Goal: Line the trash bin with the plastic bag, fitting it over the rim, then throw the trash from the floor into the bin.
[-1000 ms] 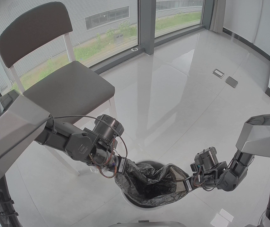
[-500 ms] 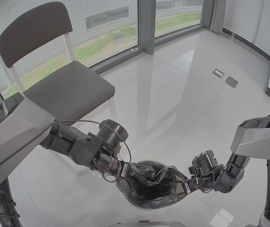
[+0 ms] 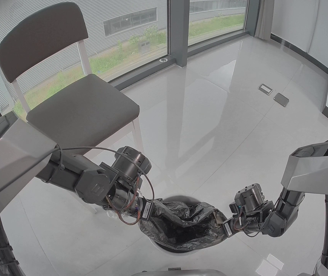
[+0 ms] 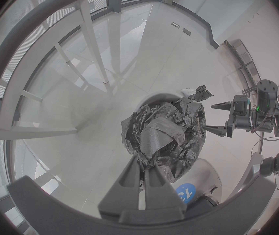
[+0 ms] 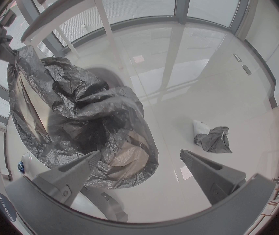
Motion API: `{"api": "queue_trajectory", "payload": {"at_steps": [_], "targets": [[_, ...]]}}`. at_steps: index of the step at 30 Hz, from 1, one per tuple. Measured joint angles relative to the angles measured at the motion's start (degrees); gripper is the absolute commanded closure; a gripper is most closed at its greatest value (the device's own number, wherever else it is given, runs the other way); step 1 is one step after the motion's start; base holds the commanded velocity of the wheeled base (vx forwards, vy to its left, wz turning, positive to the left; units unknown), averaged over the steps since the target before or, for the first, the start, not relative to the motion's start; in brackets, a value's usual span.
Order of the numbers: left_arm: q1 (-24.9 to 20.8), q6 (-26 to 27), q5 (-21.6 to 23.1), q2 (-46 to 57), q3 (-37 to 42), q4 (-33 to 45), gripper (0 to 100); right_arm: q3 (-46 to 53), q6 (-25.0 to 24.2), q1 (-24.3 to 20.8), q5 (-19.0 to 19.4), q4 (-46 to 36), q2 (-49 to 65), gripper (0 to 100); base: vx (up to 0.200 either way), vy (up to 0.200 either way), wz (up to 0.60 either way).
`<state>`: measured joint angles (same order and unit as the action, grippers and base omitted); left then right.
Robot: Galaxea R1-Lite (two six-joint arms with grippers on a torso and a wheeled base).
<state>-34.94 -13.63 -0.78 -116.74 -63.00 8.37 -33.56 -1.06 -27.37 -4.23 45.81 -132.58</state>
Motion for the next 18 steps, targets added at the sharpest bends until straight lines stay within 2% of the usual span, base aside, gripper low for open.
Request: {"api": "queue_trajectory", "payload": {"at_steps": [4,13,14,18], "targets": [[0.05,-0.02,-0.12,1.55,2.26,-0.22,100,-0.23,2.34,-0.85,0.00,1.37,0.12,0,0.000,0.000,0.00],[0.11,0.37,-0.69,3.32,5.71,-2.96,100,-0.98,2.89,-3.11,-0.09,1.71,-0.02,0,0.000,0.000,0.00],[0.18,0.39,-0.72,3.40,5.90,-3.01,0,-1.00,2.91,-3.17,-0.09,1.71,-0.02,0,0.000,0.000,0.00],[0.16,0.52,-0.74,3.58,6.83,-3.73,0,-1.13,3.73,-3.45,-0.09,1.71,-0.07,0,0.000,0.000,0.00]]}}
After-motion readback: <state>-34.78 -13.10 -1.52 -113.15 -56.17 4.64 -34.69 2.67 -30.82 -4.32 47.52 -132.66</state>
